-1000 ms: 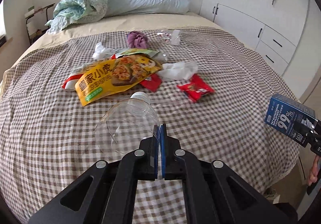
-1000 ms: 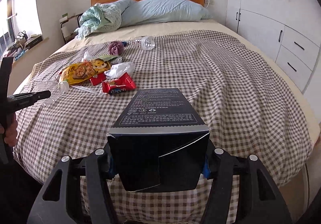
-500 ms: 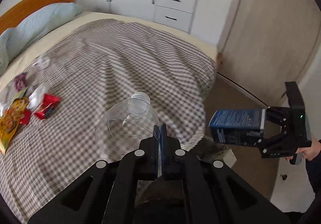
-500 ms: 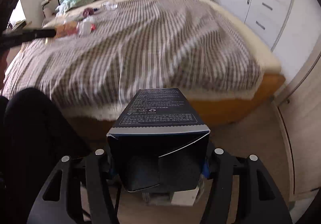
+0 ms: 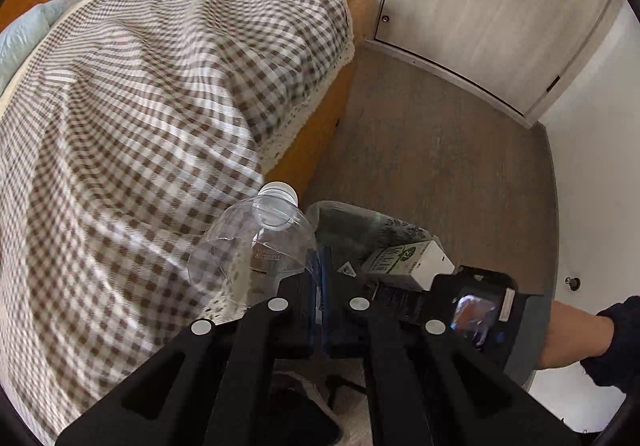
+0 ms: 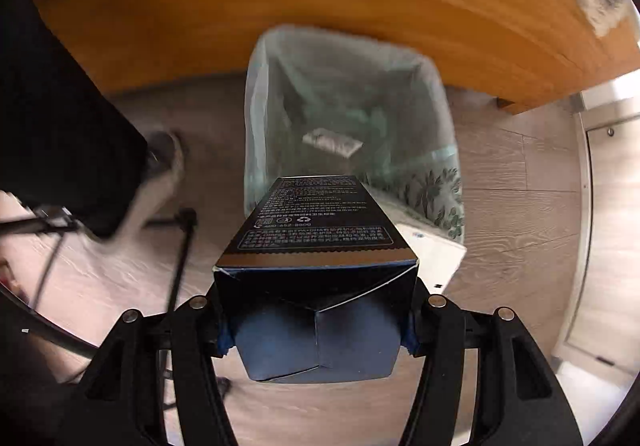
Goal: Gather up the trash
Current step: 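Carry the dark blue box to the bin and release it with the right tool, then lower the clear bottle into the bin and open the left tool, then move both open tools back over the bed, then grasp the clear plastic bottle near the pillow with the right tool and lift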
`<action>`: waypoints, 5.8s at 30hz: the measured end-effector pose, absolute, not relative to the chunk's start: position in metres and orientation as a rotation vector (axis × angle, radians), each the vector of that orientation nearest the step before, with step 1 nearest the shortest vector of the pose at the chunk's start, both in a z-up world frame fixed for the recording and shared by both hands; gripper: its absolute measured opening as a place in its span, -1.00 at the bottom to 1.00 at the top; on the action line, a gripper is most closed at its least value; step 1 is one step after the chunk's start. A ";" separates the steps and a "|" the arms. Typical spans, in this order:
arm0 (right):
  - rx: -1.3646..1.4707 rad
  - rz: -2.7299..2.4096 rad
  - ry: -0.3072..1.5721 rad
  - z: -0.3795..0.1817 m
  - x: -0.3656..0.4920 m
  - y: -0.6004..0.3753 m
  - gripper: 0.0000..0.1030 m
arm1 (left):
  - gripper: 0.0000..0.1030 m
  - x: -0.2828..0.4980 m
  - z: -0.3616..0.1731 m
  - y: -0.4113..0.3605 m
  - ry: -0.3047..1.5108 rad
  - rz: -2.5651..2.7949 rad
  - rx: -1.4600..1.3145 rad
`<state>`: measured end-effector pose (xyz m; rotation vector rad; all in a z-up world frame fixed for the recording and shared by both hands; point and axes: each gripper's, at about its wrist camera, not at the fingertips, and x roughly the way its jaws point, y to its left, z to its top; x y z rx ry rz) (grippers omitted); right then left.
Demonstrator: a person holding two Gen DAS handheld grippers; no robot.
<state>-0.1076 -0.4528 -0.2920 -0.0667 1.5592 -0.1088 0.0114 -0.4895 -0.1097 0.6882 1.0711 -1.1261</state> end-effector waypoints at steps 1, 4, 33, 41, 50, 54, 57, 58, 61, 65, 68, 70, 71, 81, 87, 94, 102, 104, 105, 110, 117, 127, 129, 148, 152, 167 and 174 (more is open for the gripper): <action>-0.077 -0.106 1.578 -0.301 -0.105 -0.450 0.14 | -1.00 0.008 -0.115 -0.494 1.079 -1.130 0.703; -0.081 -0.095 1.627 -0.326 -0.103 -0.445 0.14 | -1.00 -0.007 -0.123 -0.501 1.047 -1.154 0.784; 0.367 -0.307 1.353 -0.260 -0.172 -0.527 0.50 | -0.97 -0.002 -0.329 -0.563 1.497 -0.935 1.036; 0.388 -0.308 1.350 -0.263 -0.169 -0.533 0.50 | -0.36 0.006 -0.359 -0.560 1.511 -0.838 1.083; 0.367 -0.325 1.335 -0.253 -0.166 -0.533 0.50 | -0.16 -0.003 -0.320 -0.565 1.497 -0.912 1.008; 0.335 -0.339 1.336 -0.241 -0.164 -0.533 0.50 | 0.04 -0.007 -0.295 -0.561 1.440 -0.897 1.040; 0.312 -0.358 1.324 -0.230 -0.163 -0.536 0.50 | 0.24 -0.010 -0.271 -0.557 1.374 -0.908 1.039; 0.307 -0.364 1.323 -0.227 -0.163 -0.538 0.50 | 0.25 -0.010 -0.263 -0.554 1.364 -0.901 1.031; 0.269 -0.393 1.337 -0.217 -0.159 -0.542 0.50 | 0.30 -0.010 -0.232 -0.543 1.368 -0.933 0.964; 0.194 -0.418 1.343 -0.193 -0.152 -0.544 0.50 | 0.52 -0.018 -0.187 -0.524 1.201 -1.014 0.930; 0.169 -0.416 1.329 -0.168 -0.145 -0.549 0.50 | 0.52 -0.019 -0.153 -0.512 1.128 -1.049 0.854; 0.160 -0.421 1.304 -0.145 -0.140 -0.554 0.50 | 0.52 -0.016 -0.128 -0.501 1.080 -1.072 0.786; 0.153 -0.428 1.285 -0.132 -0.137 -0.555 0.50 | 0.52 -0.013 -0.113 -0.495 1.054 -1.089 0.746; 0.016 -0.397 0.951 0.012 -0.048 -0.532 0.64 | 0.68 0.101 0.025 -0.359 0.797 -0.937 0.303; -0.148 -0.351 0.839 0.068 0.033 -0.491 0.64 | 0.69 0.187 0.056 -0.278 0.732 -0.748 0.201; -0.268 -0.212 0.790 0.090 0.114 -0.420 0.64 | 0.76 0.303 0.038 -0.175 0.798 -0.610 0.063; -0.411 -0.057 0.843 0.066 0.186 -0.357 0.64 | 0.40 0.400 0.005 -0.111 0.875 -0.626 0.327; -0.405 -0.022 0.861 0.062 0.203 -0.353 0.64 | 0.24 0.412 -0.002 -0.102 0.900 -0.608 0.365; -0.396 -0.008 0.866 0.060 0.213 -0.352 0.64 | 0.24 0.417 -0.007 -0.099 0.916 -0.621 0.386; -0.266 0.082 0.879 0.057 0.276 -0.357 0.64 | 0.24 0.433 -0.045 -0.088 0.960 -0.633 0.487; -0.177 0.158 0.867 0.031 0.379 -0.352 0.64 | 0.24 0.448 -0.068 -0.065 0.900 -0.616 0.466; -0.350 0.087 0.864 -0.018 0.522 -0.333 0.64 | -1.00 0.433 -0.083 -0.083 1.025 -0.601 0.440; -0.212 0.138 0.885 -0.022 0.544 -0.346 0.64 | -1.00 0.424 -0.081 -0.085 1.002 -0.603 0.434; 0.008 0.233 0.764 -0.006 0.493 -0.367 -0.94 | 0.04 0.471 -0.067 -0.062 1.072 -0.673 0.365; -0.017 0.233 0.796 -0.004 0.430 -0.383 -0.94 | -0.82 0.459 -0.068 -0.070 1.088 -0.621 0.356; 0.047 0.174 0.830 0.016 0.249 -0.411 -0.94 | -1.00 0.322 0.043 -0.091 0.947 -0.590 0.221; 0.048 0.192 0.819 0.031 0.171 -0.409 -0.94 | -1.00 0.261 0.067 -0.108 0.896 -0.598 0.202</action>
